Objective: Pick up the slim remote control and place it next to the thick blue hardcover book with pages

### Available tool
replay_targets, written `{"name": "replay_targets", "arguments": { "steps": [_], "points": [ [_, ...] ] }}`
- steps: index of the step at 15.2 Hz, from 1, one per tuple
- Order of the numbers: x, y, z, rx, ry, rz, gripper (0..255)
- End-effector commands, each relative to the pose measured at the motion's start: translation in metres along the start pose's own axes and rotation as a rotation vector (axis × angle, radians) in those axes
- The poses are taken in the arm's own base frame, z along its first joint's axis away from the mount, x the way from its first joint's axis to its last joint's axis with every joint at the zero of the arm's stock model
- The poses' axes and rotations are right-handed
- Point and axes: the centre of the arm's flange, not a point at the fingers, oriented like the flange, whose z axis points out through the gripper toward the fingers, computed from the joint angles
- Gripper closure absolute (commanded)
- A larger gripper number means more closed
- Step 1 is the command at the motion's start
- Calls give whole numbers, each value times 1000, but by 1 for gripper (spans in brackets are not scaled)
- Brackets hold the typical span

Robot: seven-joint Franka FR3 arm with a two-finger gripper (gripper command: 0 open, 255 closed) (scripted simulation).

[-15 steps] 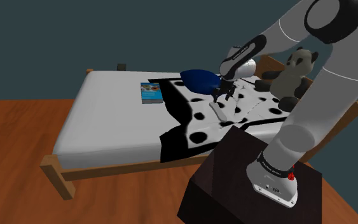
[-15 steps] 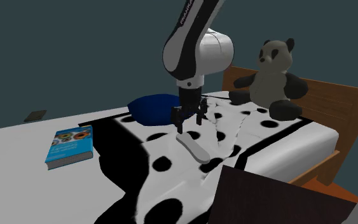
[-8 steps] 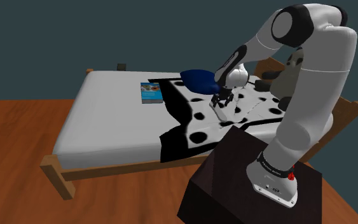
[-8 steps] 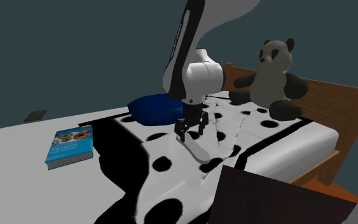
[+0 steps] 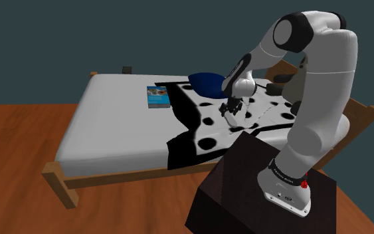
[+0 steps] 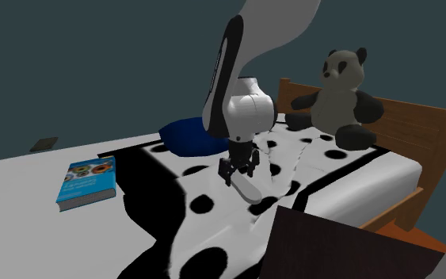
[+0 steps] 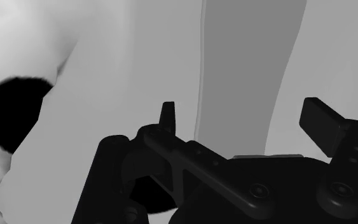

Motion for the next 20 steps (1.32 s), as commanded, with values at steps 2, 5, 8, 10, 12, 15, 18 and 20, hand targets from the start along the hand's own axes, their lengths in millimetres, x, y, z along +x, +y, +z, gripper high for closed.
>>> {"name": "replay_targets", "arguments": {
  "steps": [2,5,8,10,12,15,18,20],
  "points": [
    [-1,0,3,0,0,0,0],
    [-1,0,3,0,0,0,0],
    [-1,0,3,0,0,0,255],
    [-1,0,3,0,0,0,255],
    [-1,0,3,0,0,0,255],
    [-1,0,3,0,0,0,255],
    [0,0,-8,0,0,0,255],
    [0,1,-19,0,0,0,255]
  ]
}}
